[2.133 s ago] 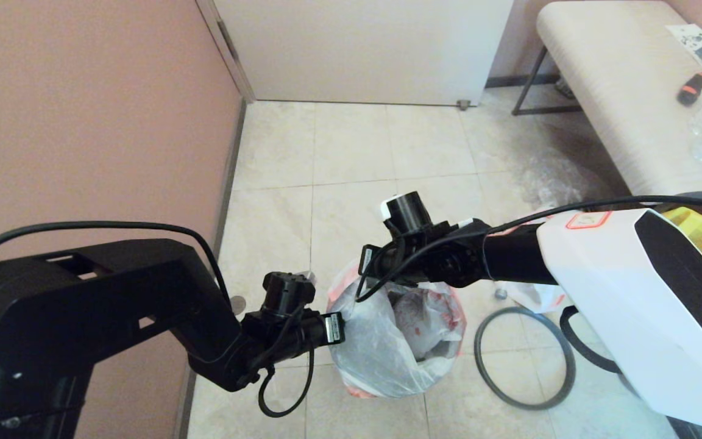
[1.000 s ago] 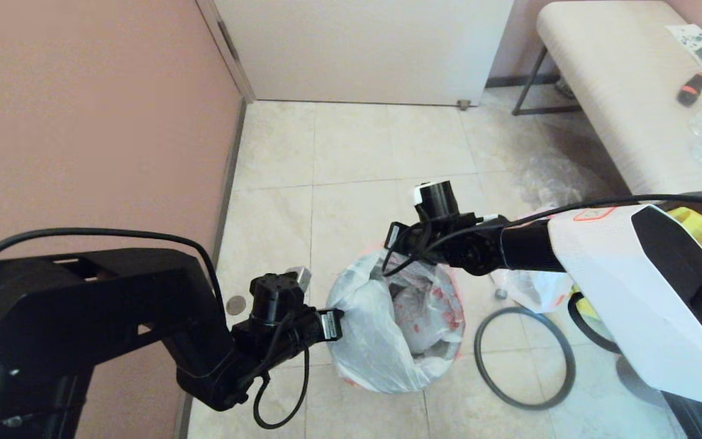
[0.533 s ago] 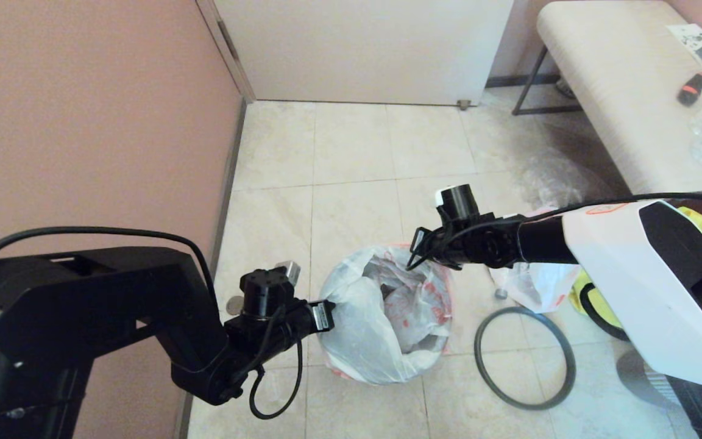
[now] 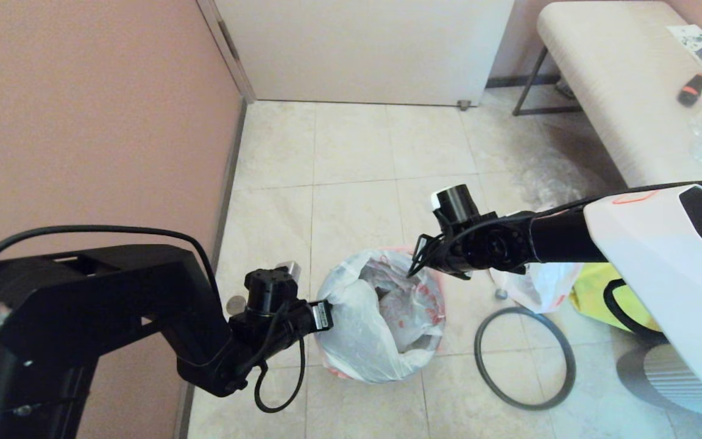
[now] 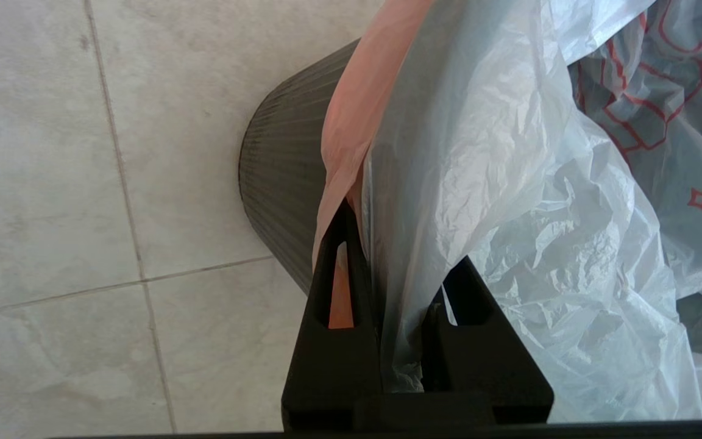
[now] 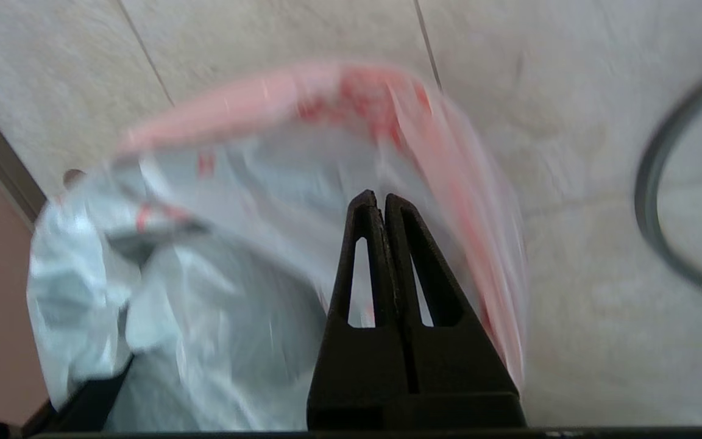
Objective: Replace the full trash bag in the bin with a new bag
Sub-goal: Put the new garbage bag on the trash can
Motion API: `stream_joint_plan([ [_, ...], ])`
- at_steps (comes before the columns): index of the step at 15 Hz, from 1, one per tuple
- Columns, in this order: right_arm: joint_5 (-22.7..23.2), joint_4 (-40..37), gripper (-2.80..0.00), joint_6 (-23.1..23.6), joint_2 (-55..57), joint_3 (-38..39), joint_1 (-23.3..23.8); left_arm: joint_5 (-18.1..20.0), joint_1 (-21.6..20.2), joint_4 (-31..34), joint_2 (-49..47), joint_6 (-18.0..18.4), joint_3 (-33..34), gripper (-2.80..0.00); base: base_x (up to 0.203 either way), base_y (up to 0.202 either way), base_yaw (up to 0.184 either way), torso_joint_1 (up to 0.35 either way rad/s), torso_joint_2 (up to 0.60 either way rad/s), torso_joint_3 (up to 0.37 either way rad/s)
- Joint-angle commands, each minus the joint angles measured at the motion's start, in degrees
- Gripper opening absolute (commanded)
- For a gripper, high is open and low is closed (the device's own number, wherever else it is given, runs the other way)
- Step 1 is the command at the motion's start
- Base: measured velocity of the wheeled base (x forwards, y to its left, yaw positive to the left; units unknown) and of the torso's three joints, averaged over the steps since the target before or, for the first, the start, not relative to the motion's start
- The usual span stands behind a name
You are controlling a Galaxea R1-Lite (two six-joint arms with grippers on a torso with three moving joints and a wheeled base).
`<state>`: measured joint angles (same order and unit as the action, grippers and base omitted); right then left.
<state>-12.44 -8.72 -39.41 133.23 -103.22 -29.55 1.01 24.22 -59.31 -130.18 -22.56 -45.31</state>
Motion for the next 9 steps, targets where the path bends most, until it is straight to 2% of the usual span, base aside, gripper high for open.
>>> stream_joint_plan([
  [1,-0.30,-0.13,-2.80,-0.93,-1.87,1.83,-0.96,-0.22,0.12,-0.37,-0.60,-0.11,-0.39,-2.80,0.000,0.000,0.000,0.000,0.00,0.000],
  [6,-0.69,-0.59,-2.80,-1.30,-6.02,2.94,-1.96,-0.07,0.04,-0.20,-0.89,-0.03,-0.49,-2.80,0.000,0.000,0.000,0.000,0.00,0.000],
  [9,-1.54,-2.01,-2.80,-1.37,-6.57,2.86,-2.99,-0.15,0.59,-0.10,-1.78,1.27,-0.48,-2.80,0.000,0.000,0.000,0.000,0.00,0.000],
])
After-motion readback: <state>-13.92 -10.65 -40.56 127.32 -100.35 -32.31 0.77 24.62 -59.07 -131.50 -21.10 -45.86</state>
